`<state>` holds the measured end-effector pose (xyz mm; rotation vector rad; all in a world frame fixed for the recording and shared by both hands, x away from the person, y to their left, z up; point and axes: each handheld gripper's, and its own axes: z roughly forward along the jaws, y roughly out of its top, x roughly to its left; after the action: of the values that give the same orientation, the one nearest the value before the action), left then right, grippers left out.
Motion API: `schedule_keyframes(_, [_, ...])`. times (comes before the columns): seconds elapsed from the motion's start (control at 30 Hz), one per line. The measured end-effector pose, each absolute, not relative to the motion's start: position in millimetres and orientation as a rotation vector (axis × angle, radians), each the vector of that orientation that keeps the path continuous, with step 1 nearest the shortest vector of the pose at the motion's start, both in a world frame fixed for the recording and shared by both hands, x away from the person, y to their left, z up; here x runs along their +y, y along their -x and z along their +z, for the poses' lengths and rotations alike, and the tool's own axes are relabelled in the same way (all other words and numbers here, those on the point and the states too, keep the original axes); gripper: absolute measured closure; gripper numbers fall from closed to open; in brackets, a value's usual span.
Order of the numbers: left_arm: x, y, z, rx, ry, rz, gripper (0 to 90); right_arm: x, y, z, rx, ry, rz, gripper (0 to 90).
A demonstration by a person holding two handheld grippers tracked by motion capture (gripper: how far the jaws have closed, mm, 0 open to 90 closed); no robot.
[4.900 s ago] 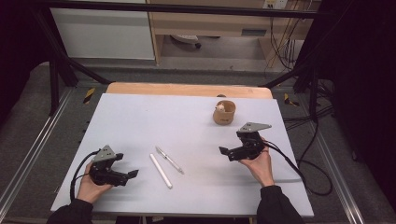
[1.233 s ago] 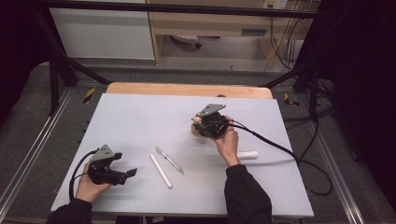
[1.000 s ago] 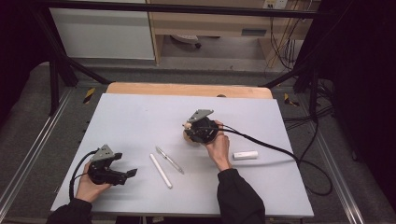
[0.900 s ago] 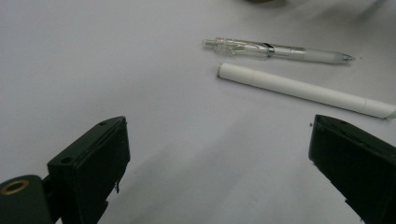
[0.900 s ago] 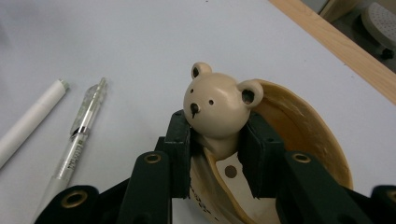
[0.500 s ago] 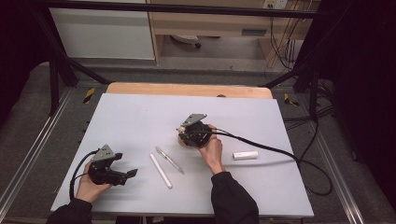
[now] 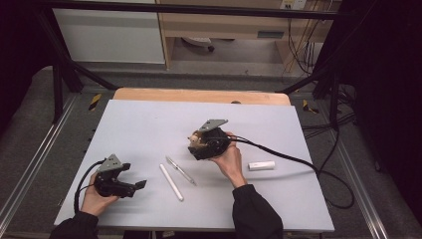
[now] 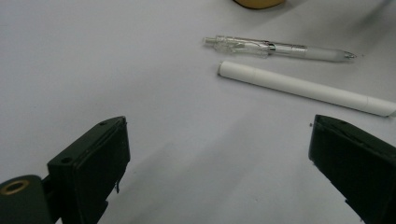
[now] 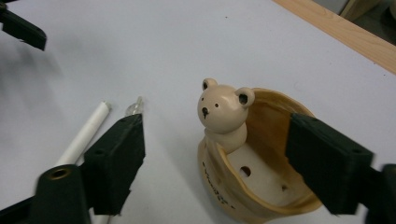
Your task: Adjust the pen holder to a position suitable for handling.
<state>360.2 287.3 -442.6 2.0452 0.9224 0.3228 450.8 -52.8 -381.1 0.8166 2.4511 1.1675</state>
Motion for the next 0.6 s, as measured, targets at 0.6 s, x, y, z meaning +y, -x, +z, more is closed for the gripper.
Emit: schedule_keyframes(0.6, [289.4, -359.7, -442.6, 0.925, -2.044, 0.32, 5.2, -59.9, -415.1, -377.2, 2.549, -0.879, 1.116, 0.6])
